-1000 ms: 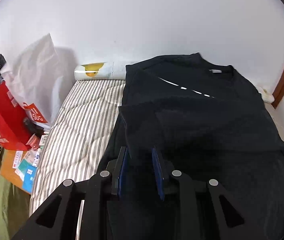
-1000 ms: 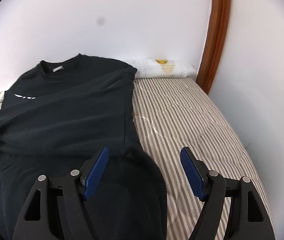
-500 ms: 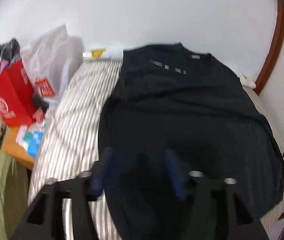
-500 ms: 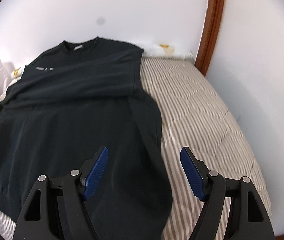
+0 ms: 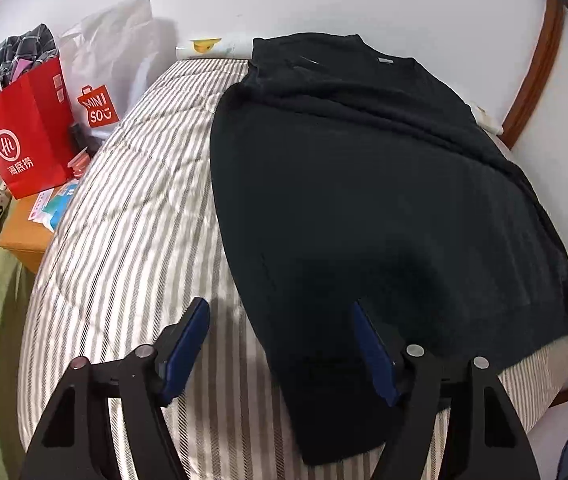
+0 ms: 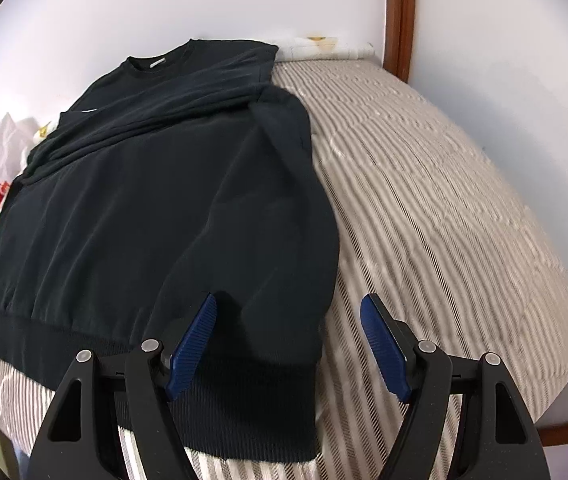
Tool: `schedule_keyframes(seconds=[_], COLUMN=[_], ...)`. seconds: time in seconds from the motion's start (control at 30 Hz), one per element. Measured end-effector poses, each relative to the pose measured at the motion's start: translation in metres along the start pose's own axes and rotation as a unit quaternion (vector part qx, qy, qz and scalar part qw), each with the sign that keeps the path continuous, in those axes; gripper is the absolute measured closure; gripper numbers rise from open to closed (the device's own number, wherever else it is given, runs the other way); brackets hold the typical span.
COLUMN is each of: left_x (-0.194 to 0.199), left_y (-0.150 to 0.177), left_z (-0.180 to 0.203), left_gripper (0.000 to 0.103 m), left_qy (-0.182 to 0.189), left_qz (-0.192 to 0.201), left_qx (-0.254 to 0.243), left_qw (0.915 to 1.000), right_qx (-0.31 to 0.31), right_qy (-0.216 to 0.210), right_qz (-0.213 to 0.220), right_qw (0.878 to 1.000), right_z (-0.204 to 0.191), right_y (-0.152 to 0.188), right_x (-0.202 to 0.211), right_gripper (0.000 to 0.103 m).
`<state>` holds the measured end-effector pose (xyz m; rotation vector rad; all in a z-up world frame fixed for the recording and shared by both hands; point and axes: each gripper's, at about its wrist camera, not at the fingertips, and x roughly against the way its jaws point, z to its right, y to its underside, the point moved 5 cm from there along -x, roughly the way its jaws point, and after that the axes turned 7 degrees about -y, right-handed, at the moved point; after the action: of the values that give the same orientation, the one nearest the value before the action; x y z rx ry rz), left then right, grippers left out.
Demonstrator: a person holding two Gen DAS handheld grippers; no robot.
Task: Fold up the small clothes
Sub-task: 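Grasp the sweatshirt hem with both grippers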
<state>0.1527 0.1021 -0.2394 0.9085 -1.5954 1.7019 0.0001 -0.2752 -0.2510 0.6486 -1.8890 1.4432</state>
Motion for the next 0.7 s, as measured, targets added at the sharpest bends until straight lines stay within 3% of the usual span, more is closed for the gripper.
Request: schedule_keyframes(seconds=[0.07,0.13,0.2,0.23,0.27,0.33,0.4,0.7], left_x=[0.001,0.001,0.001,0.001,0.001,0.004,0.009,0.048], left_y=[0.004,0.006,0.006,0.006,0.007,0.007,0.008,0.028], left_z=[0.001,0.003,0.004,0.005,0.007,0.009,0.006,-0.005], left_gripper=[0.042,0.045,0.059,0.077,0.088,0.093,0.096,0.097], left_qy=[-0.002,-0.009,-0.025,-0.037,-0.037,-0.039,-0.036,0.014], left_qz=[0.004,0.008,0.014,0.017,0.018,0.018,0.021,0.033], left_qx=[0.003,0.005,0.007,0.004,0.002,0.003,0.008,0.025], left_qw=[1.0,0.9999,0.9996,0.9992,0.9991,0.9991,0.9991,0.9991], right_qx=[0.001,0.001,0.004,0.005,0.006,0.011,0.007,0.018], right_qy=[-0.005,-0.016,-0.015,-0.01,-0.002,0.001,-0.015,-0.022], right_qz=[0.004,0.004,0.015,0.019,0.024,0.032,0.036,0.035], right_qw=[1.0,1.0,1.0,1.0,1.0,0.999,0.999,0.999], right_z=[-0.001,-0.003,-0.005,-0.005,-0.005,-0.007,-0.007,-0.004], right_y=[0.002,0.004,0.003,0.003,0.002,0.0,0.001,0.016], right_x=[0.001,-0.001,-0.002,-0.003,-0.003,0.002,0.009,0.043], right_gripper=[0.033,0.044,0.055,0.066,0.07,0.088,0.092,0.093])
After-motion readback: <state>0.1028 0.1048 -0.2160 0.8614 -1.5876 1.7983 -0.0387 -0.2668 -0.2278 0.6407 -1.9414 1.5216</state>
